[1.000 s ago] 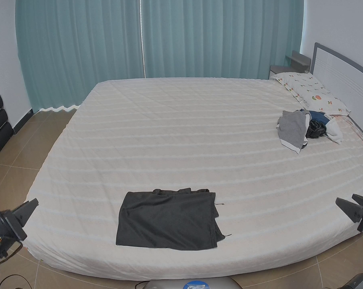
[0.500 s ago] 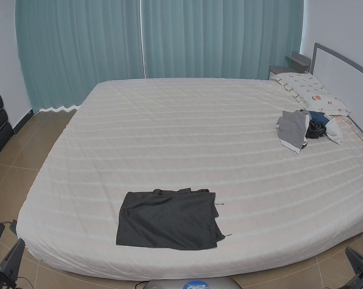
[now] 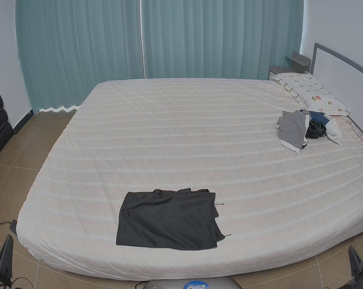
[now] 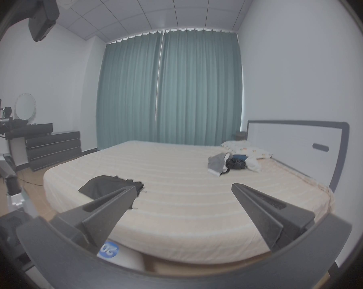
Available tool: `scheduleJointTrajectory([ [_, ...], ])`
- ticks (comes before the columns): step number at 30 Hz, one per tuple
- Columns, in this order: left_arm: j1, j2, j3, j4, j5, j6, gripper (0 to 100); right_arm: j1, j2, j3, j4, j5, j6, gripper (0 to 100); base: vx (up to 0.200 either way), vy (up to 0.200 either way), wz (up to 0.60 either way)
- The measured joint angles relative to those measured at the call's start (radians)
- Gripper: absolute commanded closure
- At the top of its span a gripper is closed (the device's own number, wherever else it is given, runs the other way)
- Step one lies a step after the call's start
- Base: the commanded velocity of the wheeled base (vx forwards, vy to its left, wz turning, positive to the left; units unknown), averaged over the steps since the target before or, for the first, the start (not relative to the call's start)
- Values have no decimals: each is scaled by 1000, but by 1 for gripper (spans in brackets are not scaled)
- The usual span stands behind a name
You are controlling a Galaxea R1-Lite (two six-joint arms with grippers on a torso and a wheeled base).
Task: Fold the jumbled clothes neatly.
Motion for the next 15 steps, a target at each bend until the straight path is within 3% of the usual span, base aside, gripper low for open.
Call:
scheduleJointTrajectory([
  [6,0,-4,24,-2,100,40,0,-2,-11,93,-208,-41,-31,0,0,0,0],
  [11,0,-5,95,-63,152,57,0,-2,-14,124,-208,-49,-30,0,0,0,0],
  [15,0,-5,180,-207,154,74,0,-2,-14,129,-186,-48,-10,0,0,0,0],
])
